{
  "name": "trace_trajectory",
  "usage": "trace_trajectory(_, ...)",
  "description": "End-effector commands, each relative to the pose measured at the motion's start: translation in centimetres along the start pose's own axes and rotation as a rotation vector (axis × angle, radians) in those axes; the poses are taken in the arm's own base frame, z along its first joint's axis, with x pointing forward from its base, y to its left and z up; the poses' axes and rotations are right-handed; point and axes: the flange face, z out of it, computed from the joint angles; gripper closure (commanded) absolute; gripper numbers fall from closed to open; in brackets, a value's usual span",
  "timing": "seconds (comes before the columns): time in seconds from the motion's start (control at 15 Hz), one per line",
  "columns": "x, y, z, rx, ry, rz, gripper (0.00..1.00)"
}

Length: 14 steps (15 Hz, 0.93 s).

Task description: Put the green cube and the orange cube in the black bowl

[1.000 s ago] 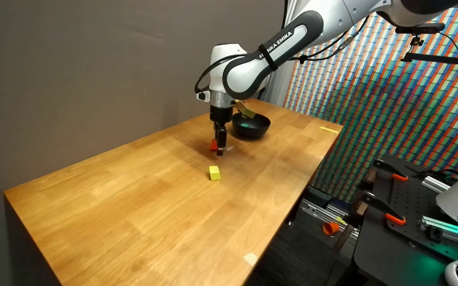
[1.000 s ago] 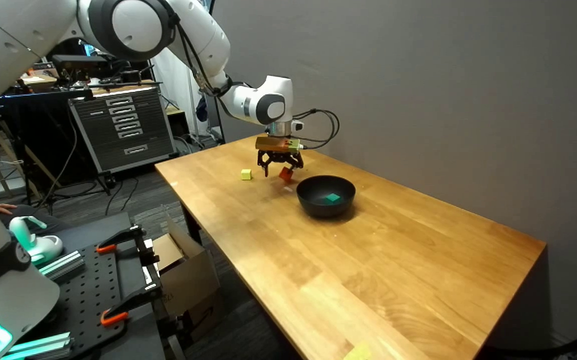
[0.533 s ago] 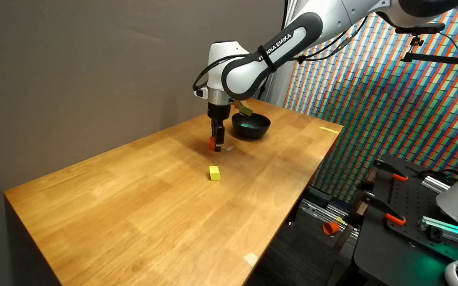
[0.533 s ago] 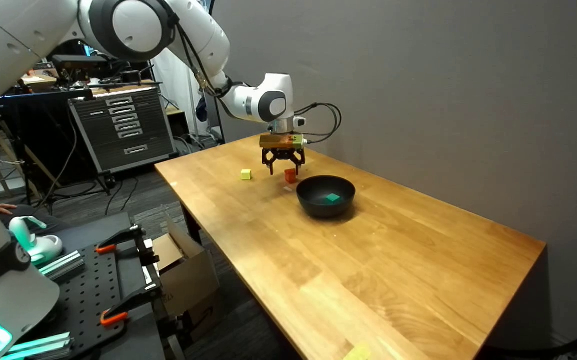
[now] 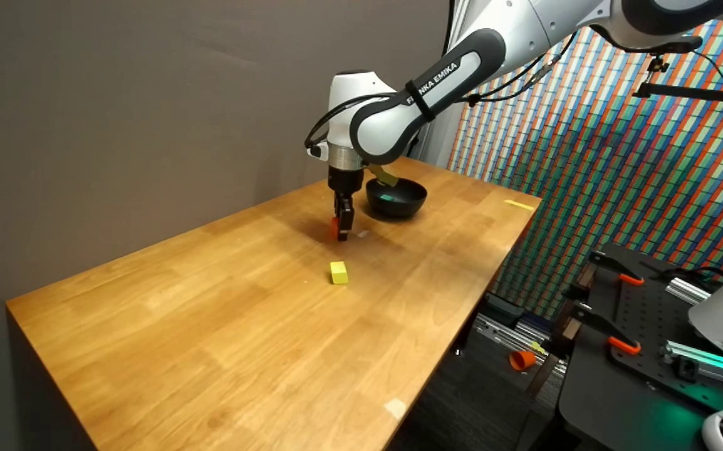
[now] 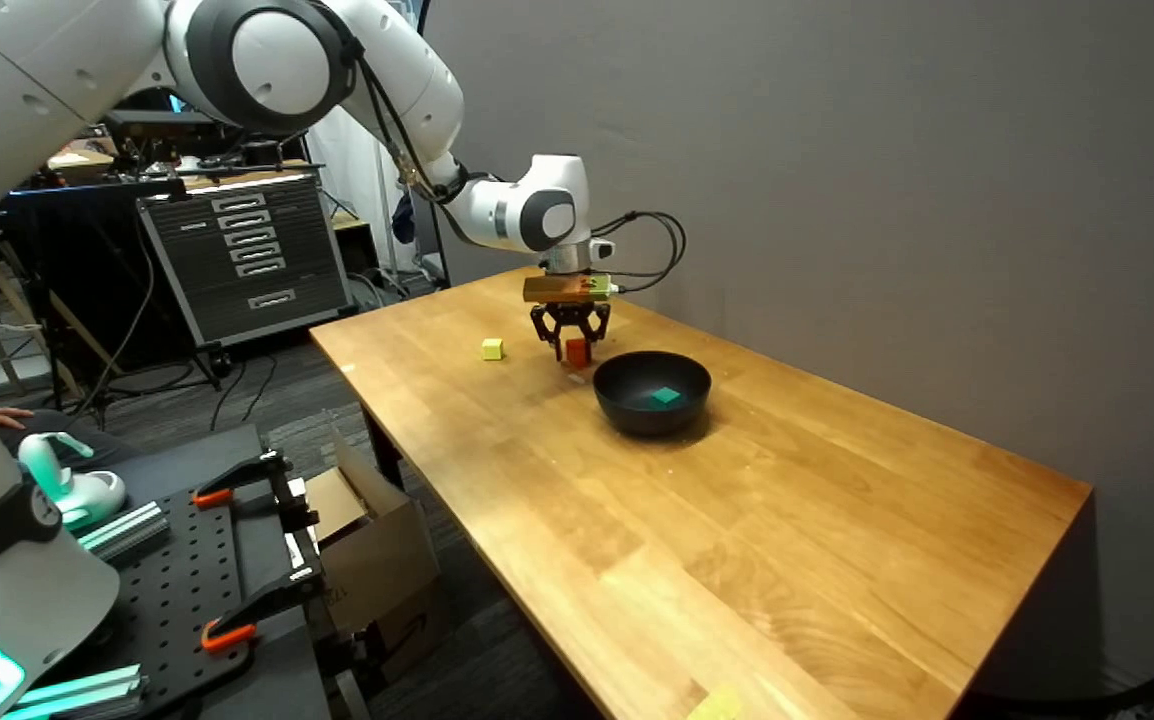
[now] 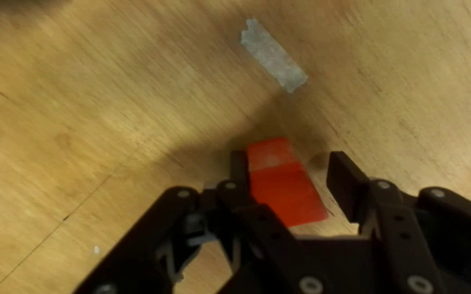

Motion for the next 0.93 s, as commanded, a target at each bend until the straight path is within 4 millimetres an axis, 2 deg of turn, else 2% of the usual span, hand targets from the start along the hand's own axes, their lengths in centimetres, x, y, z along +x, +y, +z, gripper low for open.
trace_trajectory(0.0, 0.7, 0.3, -0.7, -0.090, -0.054, -0.045, 0.75)
trace_trajectory(0.07, 0.5, 0.5, -1.5, -0.104, -0.084, -0.062, 0.82)
trace_trajectory(0.33, -1.4, 2.1, -4.6, -0.152, -0.189, -0.041, 0.83)
trace_trajectory(0.6, -5.4, 5.3, -8.8, -0.234, -0.259, 0.113, 0.83)
trace_trajectory(0.8, -8.4, 7.1, -10.6, -0.253, -0.293, 0.237, 0.82)
trace_trajectory(0.87, -9.2, 7.4, -11.1, -0.234, -0.296, 0.265, 0.33)
